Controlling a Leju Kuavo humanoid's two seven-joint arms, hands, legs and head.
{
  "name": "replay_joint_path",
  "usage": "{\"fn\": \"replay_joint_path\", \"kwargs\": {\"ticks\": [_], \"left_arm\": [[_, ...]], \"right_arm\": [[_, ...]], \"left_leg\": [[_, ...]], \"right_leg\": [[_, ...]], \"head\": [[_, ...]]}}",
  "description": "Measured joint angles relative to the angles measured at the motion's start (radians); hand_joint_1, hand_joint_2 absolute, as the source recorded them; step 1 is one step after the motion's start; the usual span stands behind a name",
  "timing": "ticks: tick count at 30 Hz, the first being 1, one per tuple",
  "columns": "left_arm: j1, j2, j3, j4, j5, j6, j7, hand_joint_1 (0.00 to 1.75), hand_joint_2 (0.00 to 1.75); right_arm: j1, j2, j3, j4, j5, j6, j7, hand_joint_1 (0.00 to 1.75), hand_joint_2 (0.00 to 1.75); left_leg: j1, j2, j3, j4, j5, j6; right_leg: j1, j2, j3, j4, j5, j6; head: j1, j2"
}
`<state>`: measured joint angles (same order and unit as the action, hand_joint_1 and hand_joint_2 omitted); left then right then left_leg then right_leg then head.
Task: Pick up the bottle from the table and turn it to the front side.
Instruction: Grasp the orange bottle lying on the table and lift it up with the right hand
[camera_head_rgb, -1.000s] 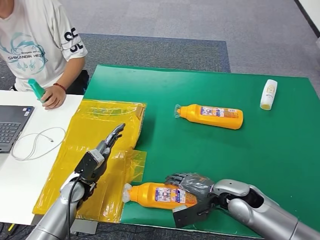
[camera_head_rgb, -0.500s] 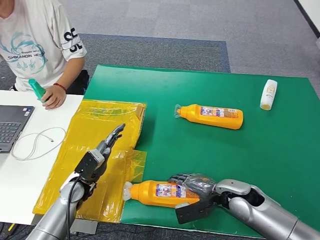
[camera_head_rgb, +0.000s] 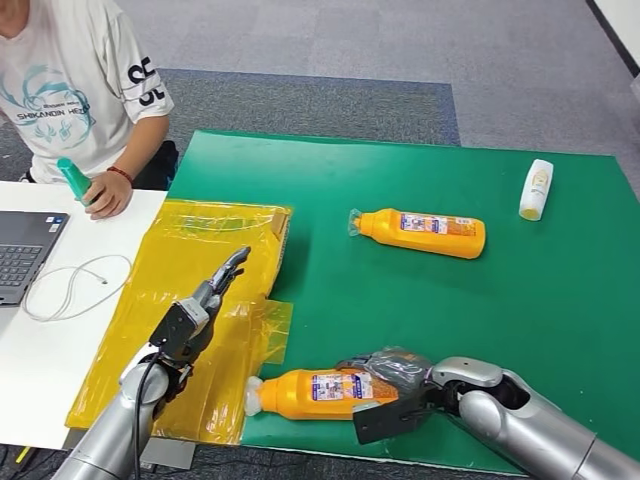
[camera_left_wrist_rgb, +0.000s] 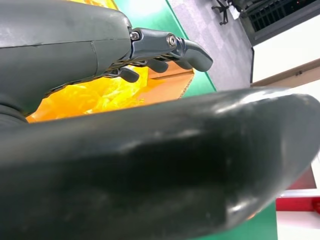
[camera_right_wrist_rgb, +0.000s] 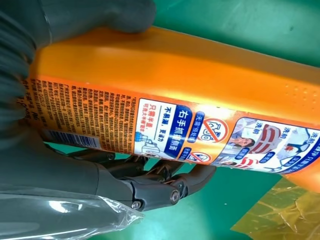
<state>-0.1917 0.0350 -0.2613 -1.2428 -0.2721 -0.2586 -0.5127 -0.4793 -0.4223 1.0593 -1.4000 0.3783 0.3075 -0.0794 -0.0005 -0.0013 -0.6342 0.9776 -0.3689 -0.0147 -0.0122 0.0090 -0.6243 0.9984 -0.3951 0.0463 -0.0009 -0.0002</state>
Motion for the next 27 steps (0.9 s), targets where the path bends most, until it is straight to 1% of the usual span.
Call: {"fn": "replay_joint_path", "kwargs": {"ticks": [8, 10, 12, 15, 19, 27], "left_arm": [[0.000, 0.000, 0.000, 0.000, 0.002, 0.000, -0.001, 0.00, 0.00], [0.000, -0.001, -0.001, 0.000, 0.002, -0.003, -0.003, 0.00, 0.00], [-0.002, -0.002, -0.003, 0.001, 0.003, -0.008, -0.007, 0.00, 0.00], [-0.010, -0.005, -0.010, 0.004, 0.004, -0.011, -0.013, 0.00, 0.00], [-0.014, -0.007, -0.021, 0.006, 0.006, -0.011, -0.014, 0.00, 0.00], [-0.006, -0.008, -0.035, 0.005, 0.014, -0.007, -0.017, 0.00, 0.00]], "right_arm": [[0.001, 0.003, -0.005, 0.009, -0.023, -0.004, -0.008, 1.75, 1.75], [0.006, 0.006, -0.016, 0.017, -0.068, -0.001, -0.020, 1.75, 1.75], [0.016, 0.010, -0.040, 0.034, -0.150, 0.009, -0.042, 1.75, 1.75], [0.045, 0.021, -0.100, 0.074, -0.270, 0.012, -0.085, 1.75, 1.75], [0.106, 0.049, -0.196, 0.116, -0.369, 0.006, -0.141, 1.75, 1.75], [0.232, 0.120, -0.391, 0.172, -0.565, 0.089, -0.213, 1.75, 1.75]], "left_leg": [[0.000, 0.000, 0.000, 0.000, 0.000, 0.000], [0.000, 0.000, 0.000, 0.000, 0.000, 0.000], [0.000, 0.000, 0.001, 0.000, 0.000, 0.000], [0.000, 0.000, 0.001, 0.000, 0.000, 0.000], [0.000, 0.000, 0.001, 0.000, 0.000, 0.000], [0.000, 0.000, -0.001, 0.000, -0.001, -0.001]], "right_leg": [[0.000, 0.000, 0.000, 0.000, 0.000, 0.000], [0.000, 0.000, 0.000, 0.000, 0.000, 0.000], [0.000, 0.000, 0.000, 0.000, 0.000, 0.000], [0.000, 0.000, 0.001, 0.000, 0.000, 0.000], [0.000, 0.000, 0.001, 0.000, 0.000, 0.000], [0.000, 0.000, -0.001, 0.000, -0.002, -0.001]], "head": [[0.000, 0.000], [0.000, 0.000], [0.000, 0.000], [0.000, 0.000], [0.000, 0.000], [0.000, 0.000]]}}
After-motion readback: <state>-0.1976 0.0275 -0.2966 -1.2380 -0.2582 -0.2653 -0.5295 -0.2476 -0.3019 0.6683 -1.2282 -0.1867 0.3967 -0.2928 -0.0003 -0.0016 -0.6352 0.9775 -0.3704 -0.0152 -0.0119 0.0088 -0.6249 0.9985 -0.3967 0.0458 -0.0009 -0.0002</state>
